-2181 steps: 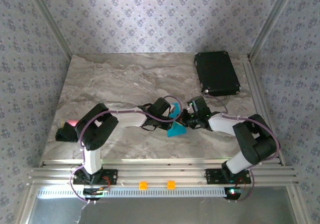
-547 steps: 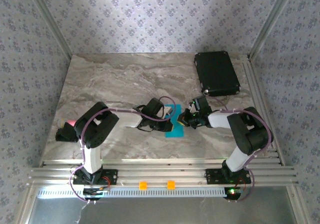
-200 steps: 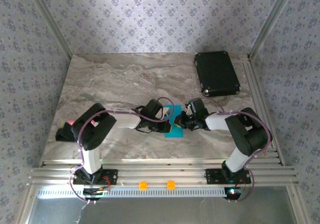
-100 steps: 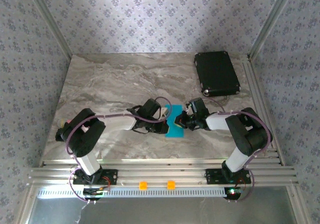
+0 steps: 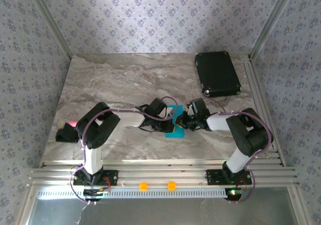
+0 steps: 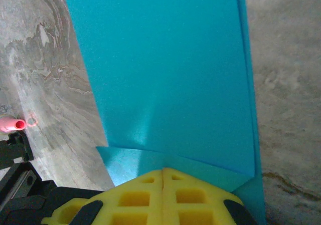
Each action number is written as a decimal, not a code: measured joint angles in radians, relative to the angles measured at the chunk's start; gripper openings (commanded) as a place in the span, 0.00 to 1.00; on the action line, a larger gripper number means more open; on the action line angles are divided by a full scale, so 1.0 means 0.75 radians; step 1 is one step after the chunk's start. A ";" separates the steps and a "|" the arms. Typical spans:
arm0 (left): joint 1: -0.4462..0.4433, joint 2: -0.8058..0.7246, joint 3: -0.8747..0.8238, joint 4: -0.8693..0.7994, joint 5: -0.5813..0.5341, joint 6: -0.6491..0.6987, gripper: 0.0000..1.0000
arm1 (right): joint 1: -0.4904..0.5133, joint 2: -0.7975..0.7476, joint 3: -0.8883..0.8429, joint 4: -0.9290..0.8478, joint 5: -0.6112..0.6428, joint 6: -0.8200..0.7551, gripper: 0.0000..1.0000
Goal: Fold a paper plane with a square sheet of paper (pick it up from the middle)
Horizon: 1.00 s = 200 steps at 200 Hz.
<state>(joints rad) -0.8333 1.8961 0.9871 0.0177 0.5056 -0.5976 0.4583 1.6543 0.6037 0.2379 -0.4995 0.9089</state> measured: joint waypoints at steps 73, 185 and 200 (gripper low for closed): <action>-0.014 -0.137 -0.162 -0.006 -0.026 0.045 0.00 | -0.004 0.001 0.000 -0.002 -0.012 -0.001 0.00; -0.018 -0.358 -0.252 -0.086 -0.134 0.069 0.00 | -0.009 0.001 0.004 -0.011 -0.013 -0.006 0.00; 0.003 -0.309 -0.203 -0.053 -0.124 0.060 0.00 | -0.009 0.001 0.004 -0.011 -0.013 -0.006 0.00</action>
<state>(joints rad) -0.8314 1.6642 0.8345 -0.0223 0.4126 -0.5529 0.4519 1.6550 0.6067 0.2298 -0.5091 0.9047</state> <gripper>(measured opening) 0.048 0.052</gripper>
